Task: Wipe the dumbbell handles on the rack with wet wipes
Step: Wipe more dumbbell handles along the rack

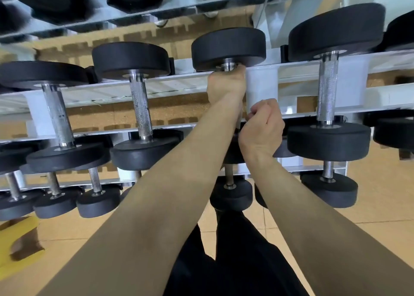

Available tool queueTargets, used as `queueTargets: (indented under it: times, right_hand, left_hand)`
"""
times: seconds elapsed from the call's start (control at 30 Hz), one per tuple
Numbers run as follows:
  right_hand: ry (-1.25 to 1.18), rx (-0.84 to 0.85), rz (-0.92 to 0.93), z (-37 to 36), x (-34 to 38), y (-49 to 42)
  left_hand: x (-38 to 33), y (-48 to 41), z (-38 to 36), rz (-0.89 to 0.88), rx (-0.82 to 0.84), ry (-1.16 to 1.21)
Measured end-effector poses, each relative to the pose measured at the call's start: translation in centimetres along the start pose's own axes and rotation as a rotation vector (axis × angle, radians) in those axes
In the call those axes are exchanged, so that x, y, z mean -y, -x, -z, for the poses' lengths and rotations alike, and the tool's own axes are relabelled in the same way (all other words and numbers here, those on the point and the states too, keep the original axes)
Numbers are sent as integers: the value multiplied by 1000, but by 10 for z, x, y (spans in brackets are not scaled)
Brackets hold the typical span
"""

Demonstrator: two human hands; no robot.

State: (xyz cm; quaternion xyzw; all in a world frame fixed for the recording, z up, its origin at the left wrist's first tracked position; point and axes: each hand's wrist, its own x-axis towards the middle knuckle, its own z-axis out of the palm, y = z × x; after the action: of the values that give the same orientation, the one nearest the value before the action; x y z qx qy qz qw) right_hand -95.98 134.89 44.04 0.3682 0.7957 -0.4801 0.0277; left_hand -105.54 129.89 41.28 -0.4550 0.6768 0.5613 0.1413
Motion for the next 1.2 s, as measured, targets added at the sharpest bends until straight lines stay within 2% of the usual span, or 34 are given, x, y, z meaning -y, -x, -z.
queueTargets:
  times: [0.1,0.3,0.43,0.67,0.73,0.8,0.87,0.93,1.1,1.2]
  right_hand:
    - [-55,-11,3,1,-3,0]
    - [-76,-9,-14,1,1,1]
    - [-12,10,3,-1,2,3]
    - [84,40,-13,-6,10,13]
    - [88,27,-22,-3,7,4]
    - [90,8,-28,0,1,-2]
    - [91,9,-29,1,-1,-4]
    - [91,18,-13,0,0,-2]
    - [32,3,21,-1,2,2]
    - [37,8,8,-1,1,2]
  left_hand:
    - [10,0,-2,-90,-18,-77]
    - [42,2,21,21,349,-121]
    - [37,1,27,98,489,49]
    - [45,-23,41,318,987,239]
    - [47,-28,35,320,1106,318]
    - [49,-32,30,276,1146,354]
    - [47,-32,27,233,1090,356]
    - [36,-25,26,223,936,344]
    - [1,-11,10,185,318,190]
    - [3,-10,0,-34,43,49]
